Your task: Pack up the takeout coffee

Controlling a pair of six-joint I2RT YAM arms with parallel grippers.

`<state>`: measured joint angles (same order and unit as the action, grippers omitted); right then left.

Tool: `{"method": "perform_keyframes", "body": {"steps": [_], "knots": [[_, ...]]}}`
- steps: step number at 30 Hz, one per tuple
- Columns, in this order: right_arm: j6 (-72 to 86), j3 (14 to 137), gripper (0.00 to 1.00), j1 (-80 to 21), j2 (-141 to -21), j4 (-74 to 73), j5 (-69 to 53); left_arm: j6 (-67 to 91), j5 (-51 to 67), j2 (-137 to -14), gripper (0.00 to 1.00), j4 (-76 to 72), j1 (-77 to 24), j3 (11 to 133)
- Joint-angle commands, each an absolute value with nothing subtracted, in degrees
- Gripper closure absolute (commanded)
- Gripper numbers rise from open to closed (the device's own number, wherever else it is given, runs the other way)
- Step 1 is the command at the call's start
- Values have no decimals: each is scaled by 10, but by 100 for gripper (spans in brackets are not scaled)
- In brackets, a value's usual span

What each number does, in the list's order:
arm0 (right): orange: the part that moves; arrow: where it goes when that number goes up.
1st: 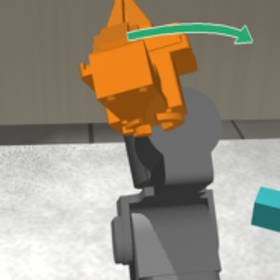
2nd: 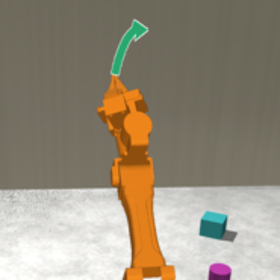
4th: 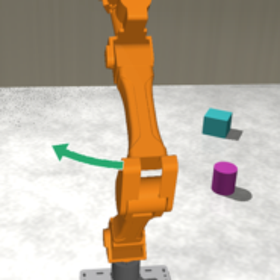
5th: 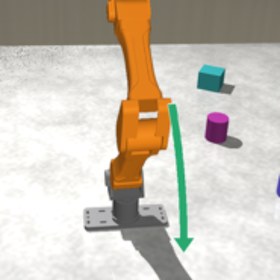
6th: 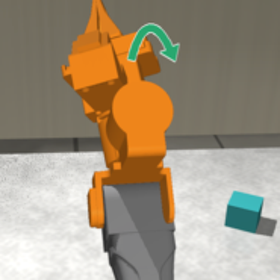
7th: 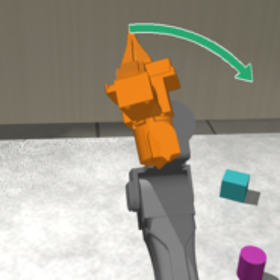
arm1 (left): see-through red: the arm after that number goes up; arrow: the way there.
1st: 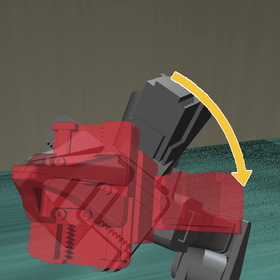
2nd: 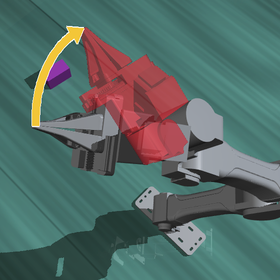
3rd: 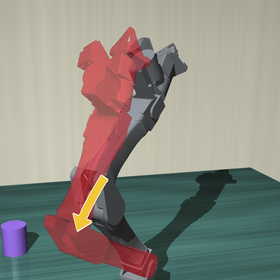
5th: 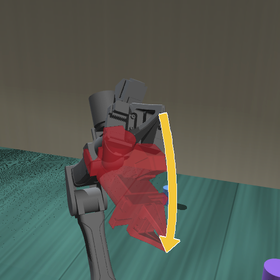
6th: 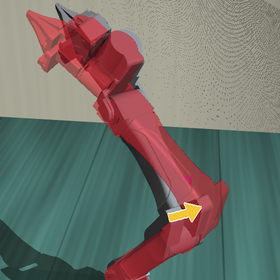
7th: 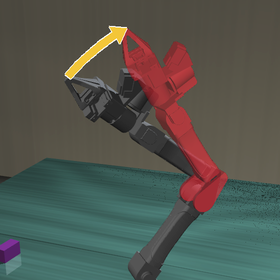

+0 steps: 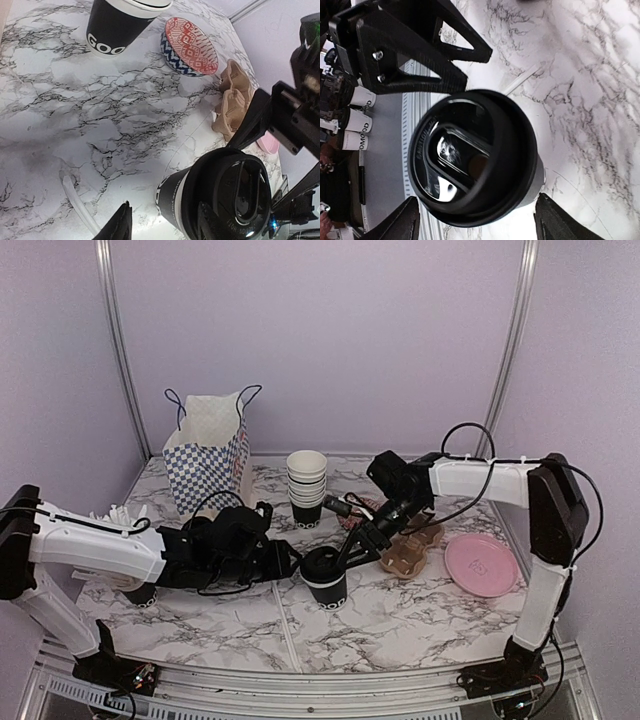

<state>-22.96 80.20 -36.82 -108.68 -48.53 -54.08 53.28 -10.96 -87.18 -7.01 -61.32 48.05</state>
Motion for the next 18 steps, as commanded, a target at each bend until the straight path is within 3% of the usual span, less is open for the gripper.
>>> {"method": "perform_keyframes", "body": {"steps": [1,14,18], "knots": [[-270,835,21,-371,-1027,-481,-458,484,-116,-846,51,-54,-619,516],[-339,802,18,-379,-983,-487,-414,459,-129,-820,48,-42,-619,521],[-414,774,8,-395,-943,-486,-403,439,-124,-818,43,-36,-618,523]]}}
